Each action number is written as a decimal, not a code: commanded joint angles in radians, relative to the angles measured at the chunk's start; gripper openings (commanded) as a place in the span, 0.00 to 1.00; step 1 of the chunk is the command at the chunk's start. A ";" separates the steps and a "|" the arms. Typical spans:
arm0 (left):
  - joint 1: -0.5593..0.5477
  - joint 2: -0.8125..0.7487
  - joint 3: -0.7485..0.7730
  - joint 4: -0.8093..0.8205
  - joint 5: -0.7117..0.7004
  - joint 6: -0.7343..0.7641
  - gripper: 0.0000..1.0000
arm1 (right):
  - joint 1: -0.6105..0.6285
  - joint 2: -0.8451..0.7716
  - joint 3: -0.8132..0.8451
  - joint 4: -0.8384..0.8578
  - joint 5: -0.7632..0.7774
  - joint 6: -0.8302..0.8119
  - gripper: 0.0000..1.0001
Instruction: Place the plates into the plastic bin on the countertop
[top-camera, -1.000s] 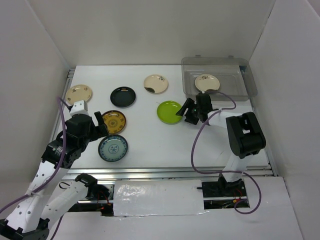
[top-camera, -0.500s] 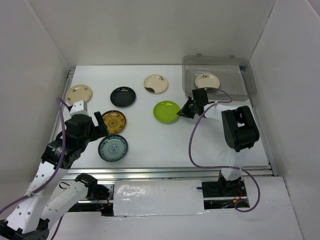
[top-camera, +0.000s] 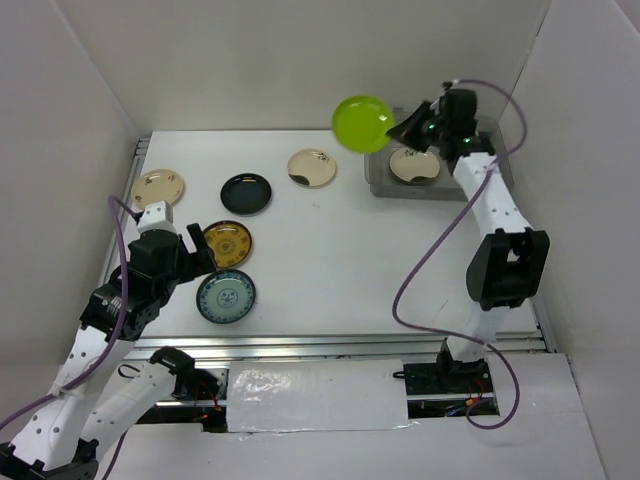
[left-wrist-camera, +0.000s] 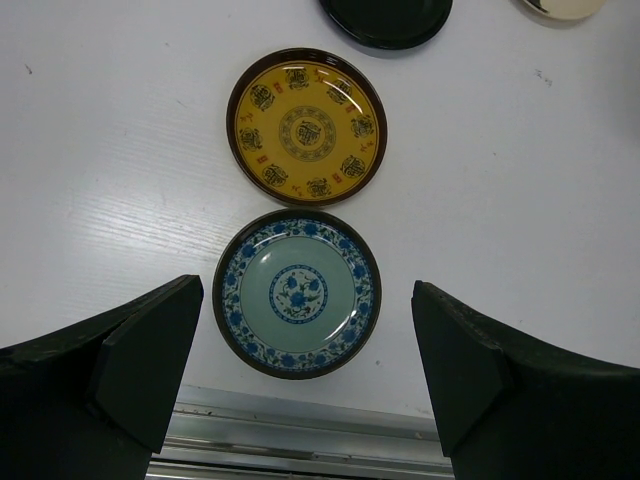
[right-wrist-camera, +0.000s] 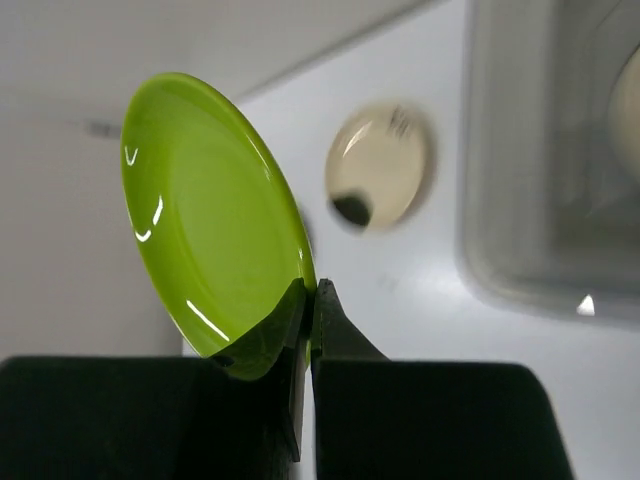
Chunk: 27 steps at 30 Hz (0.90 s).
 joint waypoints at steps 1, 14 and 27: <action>0.003 -0.022 0.008 0.032 -0.002 0.010 0.99 | -0.145 0.174 0.193 -0.178 0.048 -0.098 0.00; 0.004 -0.022 0.002 0.048 0.031 0.030 0.99 | -0.381 0.558 0.445 -0.149 0.030 -0.072 0.00; 0.003 -0.014 0.000 0.059 0.051 0.039 0.99 | -0.359 0.403 0.322 -0.115 0.097 -0.100 0.88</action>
